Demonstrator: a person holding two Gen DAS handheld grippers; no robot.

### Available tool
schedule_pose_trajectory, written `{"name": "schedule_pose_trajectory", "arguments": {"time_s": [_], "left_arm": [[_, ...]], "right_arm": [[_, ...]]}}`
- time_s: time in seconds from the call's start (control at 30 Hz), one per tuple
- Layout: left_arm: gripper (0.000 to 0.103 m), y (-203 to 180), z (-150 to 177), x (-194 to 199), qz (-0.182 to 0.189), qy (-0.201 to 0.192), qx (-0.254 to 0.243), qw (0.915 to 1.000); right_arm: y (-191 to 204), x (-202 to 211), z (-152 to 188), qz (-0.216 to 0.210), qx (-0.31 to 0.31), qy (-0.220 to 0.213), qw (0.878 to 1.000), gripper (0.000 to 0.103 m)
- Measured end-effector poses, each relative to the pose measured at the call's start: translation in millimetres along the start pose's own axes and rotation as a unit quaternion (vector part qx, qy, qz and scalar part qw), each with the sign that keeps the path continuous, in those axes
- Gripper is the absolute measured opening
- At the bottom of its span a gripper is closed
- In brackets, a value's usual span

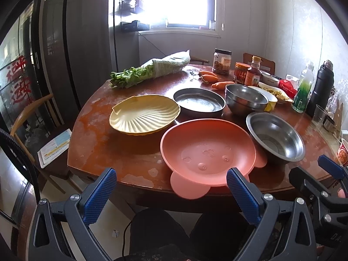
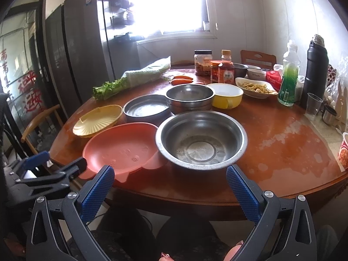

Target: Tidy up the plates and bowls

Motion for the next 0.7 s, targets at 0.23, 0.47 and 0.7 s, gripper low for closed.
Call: {"name": "schedule_pose_trajectory", "arguments": {"time_s": [0.23, 0.47, 0.7], "left_arm": [[0.102, 4.2, 0.1, -1.2, 0.004, 0.003, 0.006, 1.0000], [0.102, 32.4, -17.3, -1.5, 0.003, -0.006, 0.029, 0.9996], [0.102, 66.3, -44.9, -17.0, -0.014, -0.001, 0.033, 0.9994]], "right_arm": [[4.3, -0.9, -2.7, -0.004, 0.011, -0.002, 1.000, 0.103], [16.0, -4.4, -36.6, -0.029, 0.010, -0.017, 0.999, 0.103], [62.1, -30.8, -77.7, -0.076, 0.025, -0.004, 0.997, 0.103]]}}
Point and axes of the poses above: each gripper's, at about its wrist camera, not at the fingertips, and x roughly against the way its jaws point, y to its left, z to its underside, the point moved 10 cm from there along -x, roughly the way its jaws point, and after that the axes turned 2 degrees about -x, right-handed, at the moved point
